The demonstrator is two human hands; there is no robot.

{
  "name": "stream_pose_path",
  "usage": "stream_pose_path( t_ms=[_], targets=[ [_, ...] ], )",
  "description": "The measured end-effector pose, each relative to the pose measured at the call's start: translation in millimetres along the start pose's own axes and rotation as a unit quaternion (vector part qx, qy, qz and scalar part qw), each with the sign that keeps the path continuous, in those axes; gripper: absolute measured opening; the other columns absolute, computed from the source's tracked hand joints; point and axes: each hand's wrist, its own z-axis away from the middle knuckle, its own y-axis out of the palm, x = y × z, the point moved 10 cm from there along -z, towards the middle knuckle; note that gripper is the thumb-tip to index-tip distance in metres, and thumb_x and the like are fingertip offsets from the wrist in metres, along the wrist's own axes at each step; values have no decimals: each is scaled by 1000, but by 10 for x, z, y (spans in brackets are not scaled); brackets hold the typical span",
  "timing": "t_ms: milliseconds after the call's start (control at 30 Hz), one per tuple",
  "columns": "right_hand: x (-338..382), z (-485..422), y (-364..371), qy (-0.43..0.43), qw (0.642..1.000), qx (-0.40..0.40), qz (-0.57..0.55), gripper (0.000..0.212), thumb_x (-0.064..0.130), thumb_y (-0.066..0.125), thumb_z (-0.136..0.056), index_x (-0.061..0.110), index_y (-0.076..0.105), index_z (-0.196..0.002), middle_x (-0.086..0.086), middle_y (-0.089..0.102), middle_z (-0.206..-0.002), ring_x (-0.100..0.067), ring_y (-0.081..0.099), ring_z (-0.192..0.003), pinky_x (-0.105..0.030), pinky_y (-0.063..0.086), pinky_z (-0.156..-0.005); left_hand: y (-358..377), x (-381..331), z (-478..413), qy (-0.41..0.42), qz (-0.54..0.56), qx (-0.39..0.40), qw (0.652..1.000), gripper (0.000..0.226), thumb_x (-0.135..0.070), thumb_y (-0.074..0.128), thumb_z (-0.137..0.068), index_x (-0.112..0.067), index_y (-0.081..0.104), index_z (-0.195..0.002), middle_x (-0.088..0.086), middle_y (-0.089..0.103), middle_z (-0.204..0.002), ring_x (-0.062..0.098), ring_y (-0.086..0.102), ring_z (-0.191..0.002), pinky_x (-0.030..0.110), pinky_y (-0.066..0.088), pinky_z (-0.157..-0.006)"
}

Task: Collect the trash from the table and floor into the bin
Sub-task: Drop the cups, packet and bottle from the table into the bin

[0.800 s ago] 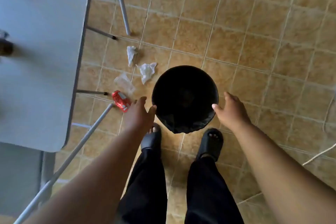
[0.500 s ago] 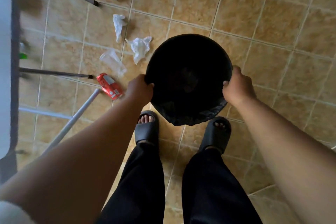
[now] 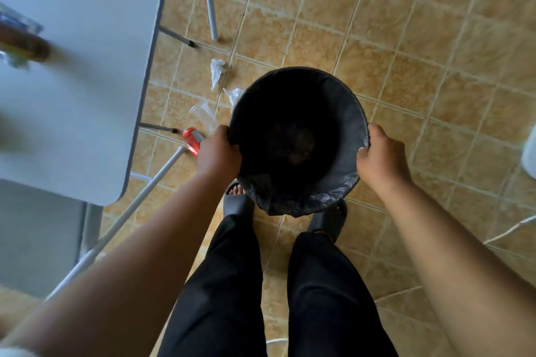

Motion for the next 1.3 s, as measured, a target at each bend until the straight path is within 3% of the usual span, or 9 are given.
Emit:
stream_pose_path(
  t_ms=[100,200,267,500,633,833,967,1100,1300],
  targets=[
    [350,387,-646,-37,999,3,0,46,6,47,-93,12,46,-139,-29,64,-108,-44,62,-95,-36,47,-68,-617,-155,559,-11,34,-18,999,36,-2,46,-95,-8,53,-129,12,59,-108,22,50,-87,34,41,-71],
    [759,752,-1282,-89,996,-3,9,45,6,48,-94,9,47,-138,-30,63,-113,-44,62,-101,-38,49,-72,-1210,-223,1096,-20,71,-55,996,36,-1,44,-92,-11,56,-125,16,64,-115,33,60,-96,41,51,-74],
    [1049,960,-1651,-129,991,-6,16,44,6,49,-93,6,47,-137,-32,63,-113,-46,61,-103,-42,51,-79,-1561,-237,1458,-26,89,-74,993,34,-2,43,-92,-12,56,-122,16,65,-112,36,60,-96,40,50,-73],
    [2203,1399,-2382,-272,961,-17,42,28,4,46,-87,7,56,-114,-26,65,-96,-43,61,-84,-37,46,-66,-2498,102,2277,-63,182,-183,964,37,-4,47,-86,-9,58,-121,18,68,-110,39,62,-99,39,49,-77],
    [2969,1569,-2342,-344,937,5,58,27,3,46,-85,10,56,-109,-22,64,-87,-40,59,-76,-37,46,-62,-2786,520,2424,-98,235,-226,940,37,-8,50,-87,-10,57,-123,17,69,-109,36,65,-95,41,55,-79],
    [4009,1733,-1862,-411,903,58,107,33,1,45,-86,14,57,-114,-14,66,-92,-36,60,-79,-36,50,-67,-3011,1210,2458,-165,295,-264,903,38,-5,51,-89,-10,58,-126,15,69,-106,36,65,-95,45,57,-82],
    [4541,1814,-1477,-454,872,90,160,27,3,47,-88,15,54,-110,-14,65,-92,-36,63,-82,-41,56,-70,-2968,1606,2456,-221,326,-272,878,33,-6,51,-90,-14,57,-121,14,69,-93,34,65,-79,49,59,-71],
    [4978,1834,-1135,-479,849,123,185,27,2,45,-89,16,55,-110,-13,65,-92,-33,63,-79,-35,53,-67,-2842,1838,2496,-271,367,-281,844,30,-3,53,-90,-10,58,-119,13,66,-89,31,62,-77,41,54,-69],
    [5557,1859,-636,-541,784,166,254,32,4,46,-90,19,56,-116,-14,66,-96,-36,62,-83,-35,50,-68,-2485,1946,2528,-349,446,-276,777,28,-4,52,-91,-13,55,-117,7,62,-94,29,61,-87,37,49,-73]
  ],
)
